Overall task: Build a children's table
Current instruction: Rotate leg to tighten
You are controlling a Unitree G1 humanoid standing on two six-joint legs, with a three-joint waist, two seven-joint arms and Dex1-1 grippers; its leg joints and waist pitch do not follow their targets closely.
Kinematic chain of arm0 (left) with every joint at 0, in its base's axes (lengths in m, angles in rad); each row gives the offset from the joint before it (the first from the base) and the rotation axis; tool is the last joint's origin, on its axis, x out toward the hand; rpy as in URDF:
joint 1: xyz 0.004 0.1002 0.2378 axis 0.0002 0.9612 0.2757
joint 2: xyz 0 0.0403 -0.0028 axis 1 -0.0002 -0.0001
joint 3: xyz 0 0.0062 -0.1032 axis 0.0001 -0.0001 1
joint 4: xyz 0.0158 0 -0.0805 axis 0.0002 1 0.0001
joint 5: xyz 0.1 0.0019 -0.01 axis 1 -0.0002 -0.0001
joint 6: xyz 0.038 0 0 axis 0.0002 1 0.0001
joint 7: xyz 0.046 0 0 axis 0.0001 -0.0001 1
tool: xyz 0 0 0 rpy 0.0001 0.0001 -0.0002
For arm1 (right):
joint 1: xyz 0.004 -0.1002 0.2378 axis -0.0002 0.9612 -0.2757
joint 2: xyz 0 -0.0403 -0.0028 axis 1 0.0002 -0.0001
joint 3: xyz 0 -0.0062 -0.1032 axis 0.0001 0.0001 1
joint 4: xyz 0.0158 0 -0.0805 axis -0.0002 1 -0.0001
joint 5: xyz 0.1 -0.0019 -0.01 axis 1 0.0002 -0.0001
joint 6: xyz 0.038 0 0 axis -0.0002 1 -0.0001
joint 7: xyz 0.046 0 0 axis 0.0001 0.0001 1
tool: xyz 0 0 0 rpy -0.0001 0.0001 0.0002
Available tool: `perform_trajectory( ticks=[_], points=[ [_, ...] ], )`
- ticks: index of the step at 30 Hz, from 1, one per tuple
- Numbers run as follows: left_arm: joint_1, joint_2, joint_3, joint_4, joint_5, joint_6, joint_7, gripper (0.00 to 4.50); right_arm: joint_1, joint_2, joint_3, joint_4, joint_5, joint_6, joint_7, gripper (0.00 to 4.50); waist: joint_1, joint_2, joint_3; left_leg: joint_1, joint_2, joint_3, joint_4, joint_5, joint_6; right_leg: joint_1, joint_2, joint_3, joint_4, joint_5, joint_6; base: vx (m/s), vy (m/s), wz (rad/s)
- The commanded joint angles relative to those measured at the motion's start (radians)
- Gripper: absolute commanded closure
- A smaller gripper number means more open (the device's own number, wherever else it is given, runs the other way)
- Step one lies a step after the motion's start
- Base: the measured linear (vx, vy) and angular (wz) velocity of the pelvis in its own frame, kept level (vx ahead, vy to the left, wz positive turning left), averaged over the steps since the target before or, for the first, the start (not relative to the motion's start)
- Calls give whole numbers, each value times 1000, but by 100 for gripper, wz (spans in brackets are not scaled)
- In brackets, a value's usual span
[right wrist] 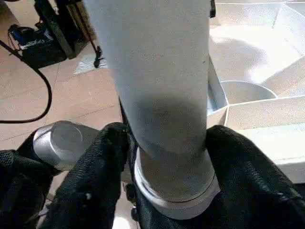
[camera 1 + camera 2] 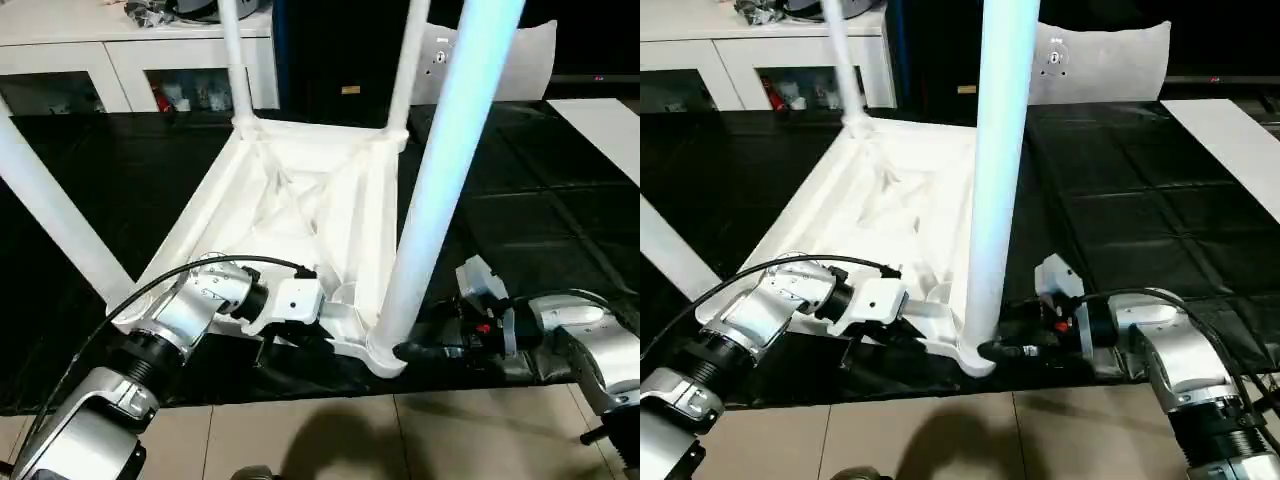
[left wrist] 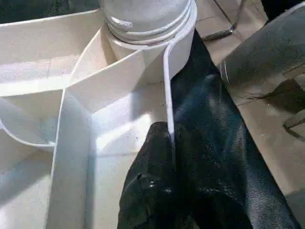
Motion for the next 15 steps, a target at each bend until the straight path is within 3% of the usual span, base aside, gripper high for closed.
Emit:
perform_trajectory(
  ticks=[1,3,6,10,13,15],
  points=[
    [-1,1,-62,7,23,-21,-42,450,-3,0,11,-17,19,4,14,195,-5,-11,-60,2,70,-20,-62,-102,85,52,-91,64,-69,-114,-215,0,0,0],
    [0,1,-60,9,23,-23,-44,450,-2,7,10,-13,21,3,11,225,-1,-10,-61,2,71,-21,-61,-96,86,51,-91,65,-67,-99,-217,0,0,0],
    [0,0,-55,13,24,-24,-49,450,-5,31,-1,-6,32,4,-12,235,0,-9,-61,2,71,-21,-62,-96,84,51,-91,64,-67,-95,-218,0,0,0],
    [4,-2,-52,15,20,-19,-47,450,3,52,-4,-20,38,5,-33,255,-2,-10,-59,1,68,-21,-64,-123,70,53,-92,64,-73,-145,-205,0,0,0],
    [8,-1,-51,12,17,-16,-49,450,10,60,-2,-24,11,2,-81,255,-3,-8,-56,4,69,-21,-66,-132,61,51,-91,64,-79,-189,-190,0,0,0],
    [10,0,-50,12,17,-18,-50,450,8,64,-8,-25,31,46,-85,201,-4,-8,-56,5,69,-22,-68,-138,56,52,-90,64,-79,-199,-187,0,0,0]
  ],
)
